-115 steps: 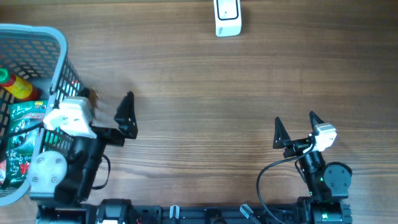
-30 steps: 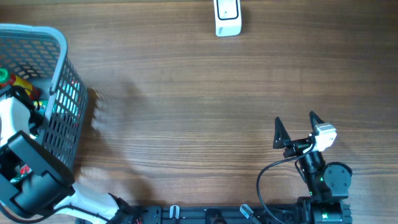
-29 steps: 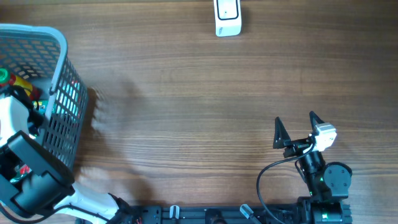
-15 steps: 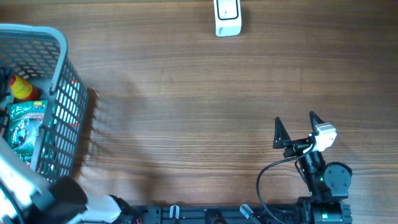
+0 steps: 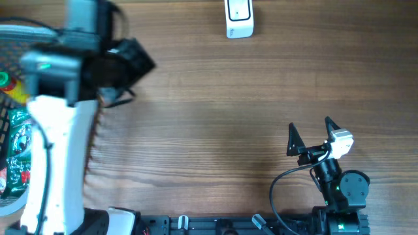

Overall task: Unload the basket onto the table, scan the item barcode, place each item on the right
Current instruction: 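Carry the Knorr jar out and set it upright on the table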

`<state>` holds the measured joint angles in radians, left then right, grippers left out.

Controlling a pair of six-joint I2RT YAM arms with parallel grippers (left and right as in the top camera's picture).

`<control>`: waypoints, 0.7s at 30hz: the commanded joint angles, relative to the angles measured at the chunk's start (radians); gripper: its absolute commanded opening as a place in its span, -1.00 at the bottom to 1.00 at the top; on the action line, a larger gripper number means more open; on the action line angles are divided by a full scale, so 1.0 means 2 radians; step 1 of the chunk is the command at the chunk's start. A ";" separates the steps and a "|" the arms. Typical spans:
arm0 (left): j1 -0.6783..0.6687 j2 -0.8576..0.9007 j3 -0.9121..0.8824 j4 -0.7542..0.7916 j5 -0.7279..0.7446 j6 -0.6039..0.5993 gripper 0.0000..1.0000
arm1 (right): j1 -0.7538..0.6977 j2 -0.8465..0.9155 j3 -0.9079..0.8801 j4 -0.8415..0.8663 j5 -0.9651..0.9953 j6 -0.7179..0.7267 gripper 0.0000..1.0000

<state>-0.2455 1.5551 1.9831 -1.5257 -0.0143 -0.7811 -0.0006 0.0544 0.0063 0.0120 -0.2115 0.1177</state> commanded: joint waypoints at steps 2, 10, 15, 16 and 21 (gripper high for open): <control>-0.087 0.024 -0.091 0.042 -0.067 -0.059 0.42 | 0.002 -0.002 -0.001 0.002 0.003 -0.006 0.99; -0.168 0.085 -0.307 0.214 -0.055 -0.085 0.40 | 0.002 -0.002 -0.001 0.002 0.003 -0.006 0.99; -0.182 0.136 -0.347 0.282 -0.019 -0.085 0.40 | 0.002 -0.002 -0.001 0.002 0.003 -0.006 0.98; -0.183 0.154 -0.348 0.302 0.004 -0.091 0.40 | 0.002 -0.002 -0.001 0.002 0.003 -0.006 1.00; -0.183 0.204 -0.348 0.390 0.089 -0.244 0.40 | 0.002 -0.002 -0.001 0.002 0.003 -0.006 0.99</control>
<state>-0.6086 1.9198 1.2854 -0.8219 0.0330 -1.0542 -0.0006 0.0544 0.0059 0.0120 -0.2115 0.1177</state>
